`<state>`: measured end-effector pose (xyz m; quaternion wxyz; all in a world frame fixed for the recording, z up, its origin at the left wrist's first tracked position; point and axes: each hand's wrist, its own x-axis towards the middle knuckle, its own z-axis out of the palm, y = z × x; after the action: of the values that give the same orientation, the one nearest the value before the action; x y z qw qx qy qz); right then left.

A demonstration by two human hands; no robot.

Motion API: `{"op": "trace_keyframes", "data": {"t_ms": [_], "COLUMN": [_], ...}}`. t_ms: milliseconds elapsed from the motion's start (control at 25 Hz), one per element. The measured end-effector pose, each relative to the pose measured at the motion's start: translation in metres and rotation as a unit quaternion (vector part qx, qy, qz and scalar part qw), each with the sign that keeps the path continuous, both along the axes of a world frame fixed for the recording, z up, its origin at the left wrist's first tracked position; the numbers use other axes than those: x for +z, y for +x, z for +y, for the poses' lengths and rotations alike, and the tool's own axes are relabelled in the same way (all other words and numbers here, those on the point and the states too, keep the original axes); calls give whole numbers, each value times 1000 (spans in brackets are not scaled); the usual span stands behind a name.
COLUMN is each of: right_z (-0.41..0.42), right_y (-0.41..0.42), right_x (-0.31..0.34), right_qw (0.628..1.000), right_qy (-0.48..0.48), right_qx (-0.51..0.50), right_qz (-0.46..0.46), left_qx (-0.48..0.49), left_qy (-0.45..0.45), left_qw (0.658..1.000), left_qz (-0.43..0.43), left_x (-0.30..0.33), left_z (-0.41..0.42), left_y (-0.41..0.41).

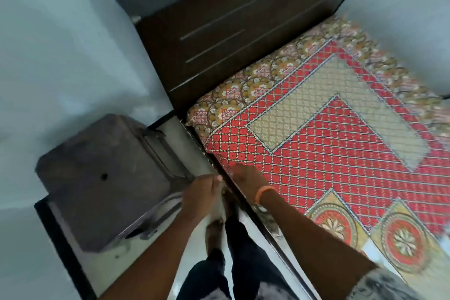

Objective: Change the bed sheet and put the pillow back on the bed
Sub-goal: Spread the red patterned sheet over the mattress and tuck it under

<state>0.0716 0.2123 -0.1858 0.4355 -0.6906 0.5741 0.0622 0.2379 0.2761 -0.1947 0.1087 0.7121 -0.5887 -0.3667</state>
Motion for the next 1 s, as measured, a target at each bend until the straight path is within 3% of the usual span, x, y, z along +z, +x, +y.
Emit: {"op": "trace_keyframes", "data": {"t_ms": [120,200,560,720,880,1000], "right_z": [39,68,138,162,220,296], "right_y": [-35,-56,-118,-147,-192,-238], "right_x": [60,93,172,192,205,211], "right_qw": [977,962,905,876,826,756], "right_qy": [-76,-75,-135,-175,-211,-228], "right_qx": [-197,-263,-403,-450,-522,-613], "right_qz": [-8,-6,3,-15,-27,-28], "left_qx": [-27,-44,-84,-107,-146,-211], "left_qy": [-23,-33,-88,-122,-128,-140], "left_qw": [998,996,985,983,977,959], "left_qz": [45,68,120,88,93,127], "left_x": [58,90,168,184,196,205], "left_z": [18,28,44,49,79,126], "left_y": [-14,-24,-79,-114,-177,-241]}}
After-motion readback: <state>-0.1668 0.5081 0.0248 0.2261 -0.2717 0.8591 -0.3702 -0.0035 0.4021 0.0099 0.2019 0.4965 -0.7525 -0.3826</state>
